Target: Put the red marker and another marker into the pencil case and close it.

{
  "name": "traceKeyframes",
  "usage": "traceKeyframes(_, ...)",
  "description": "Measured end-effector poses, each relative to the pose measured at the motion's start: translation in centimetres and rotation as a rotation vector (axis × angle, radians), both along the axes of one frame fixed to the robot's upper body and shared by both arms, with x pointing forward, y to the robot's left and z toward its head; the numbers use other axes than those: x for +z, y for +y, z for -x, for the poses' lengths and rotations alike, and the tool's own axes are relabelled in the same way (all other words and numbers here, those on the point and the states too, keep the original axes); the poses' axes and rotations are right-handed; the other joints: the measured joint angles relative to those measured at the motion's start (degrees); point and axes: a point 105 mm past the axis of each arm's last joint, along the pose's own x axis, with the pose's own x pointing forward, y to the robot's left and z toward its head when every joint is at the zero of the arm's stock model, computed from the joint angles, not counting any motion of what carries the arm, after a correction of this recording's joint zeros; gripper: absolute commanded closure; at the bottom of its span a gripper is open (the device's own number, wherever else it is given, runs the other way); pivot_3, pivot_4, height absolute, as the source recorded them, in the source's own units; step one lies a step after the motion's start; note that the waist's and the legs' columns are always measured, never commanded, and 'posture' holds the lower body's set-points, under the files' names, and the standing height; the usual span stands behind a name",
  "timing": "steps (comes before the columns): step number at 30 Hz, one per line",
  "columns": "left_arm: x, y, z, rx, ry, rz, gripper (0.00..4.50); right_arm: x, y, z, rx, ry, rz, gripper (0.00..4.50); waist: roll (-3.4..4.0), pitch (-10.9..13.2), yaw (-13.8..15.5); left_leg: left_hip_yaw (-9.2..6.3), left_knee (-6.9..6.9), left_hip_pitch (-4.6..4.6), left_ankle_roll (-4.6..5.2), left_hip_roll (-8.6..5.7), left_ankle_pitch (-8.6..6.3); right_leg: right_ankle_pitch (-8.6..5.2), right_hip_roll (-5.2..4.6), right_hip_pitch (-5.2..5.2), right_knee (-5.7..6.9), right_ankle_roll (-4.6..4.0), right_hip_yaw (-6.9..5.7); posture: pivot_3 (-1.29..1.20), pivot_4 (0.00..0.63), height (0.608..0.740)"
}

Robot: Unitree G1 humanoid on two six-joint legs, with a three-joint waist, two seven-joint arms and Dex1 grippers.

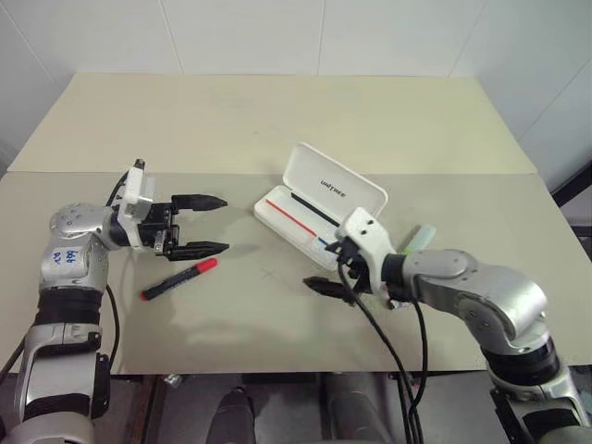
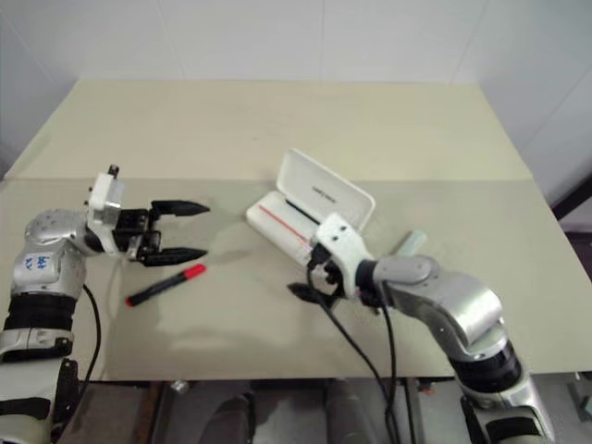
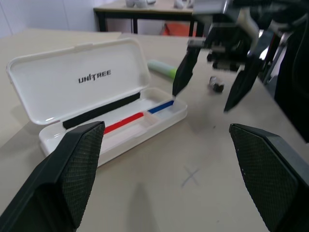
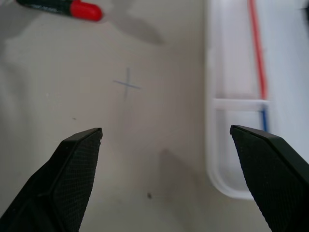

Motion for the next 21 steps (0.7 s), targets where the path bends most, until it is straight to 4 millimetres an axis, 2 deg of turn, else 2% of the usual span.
traceKeyframes(4, 0.0, 0.2, 0.2, 0.002, 0.004, -0.012, 0.07, -1.2, 0.3, -0.4, 0.001, 0.022, 0.034, 0.0, -0.01, 0.0, 0.1, 0.0, 0.0, -0.02, 0.0, 0.0, 0.0, 0.0, -0.01, 0.0, -0.03, 0.0, -0.01, 0.0, 0.15, 0.74)
traceKeyframes(12, 0.2, 0.5, 0.5, 0.007, 0.0, -0.039, 0.07, -1.5, 1.5, -1.4, 0.06, -0.032, 0.059, 0.0, -0.06, 0.0, -0.1, 0.0, 0.03, 0.04, 0.0, 0.0, 0.0, 0.02, 0.0, 0.02, -0.02, -0.02, -0.01, 0.0, 0.15, 0.74)
traceKeyframes(13, 0.3, 0.6, 0.5, 0.009, -0.001, -0.043, 0.07, -1.5, 1.5, -1.6, 0.06, -0.035, 0.06, 0.0, -0.06, 0.0, -0.1, 0.0, 0.03, 0.04, 0.0, 0.0, 0.01, 0.02, 0.0, 0.02, -0.02, -0.04, -0.01, 0.0, 0.15, 0.74)
traceKeyframes(16, 0.4, 0.8, 0.6, 0.015, -0.006, -0.052, 0.07, -1.5, 1.1, -2.3, 0.043, -0.05, 0.07, 0.0, -0.07, 0.0, -0.1, 0.0, 0.05, 0.04, 0.03, 0.0, 0.05, -0.34, 0.0, 0.03, -0.03, -0.82, -0.01, 0.0, 0.15, 0.74)
traceKeyframes(21, 0.7, 1.1, 0.6, 0.026, -0.017, -0.046, 0.07, -1.4, 0.3, -3.0, 0.024, -0.074, 0.087, 0.0, -0.1, -0.1, 0.1, 0.0, 0.11, 0.02, 0.04, 0.0, 0.09, -0.31, 0.0, 0.05, -0.03, -0.85, -0.01, 0.0, 0.15, 0.74)
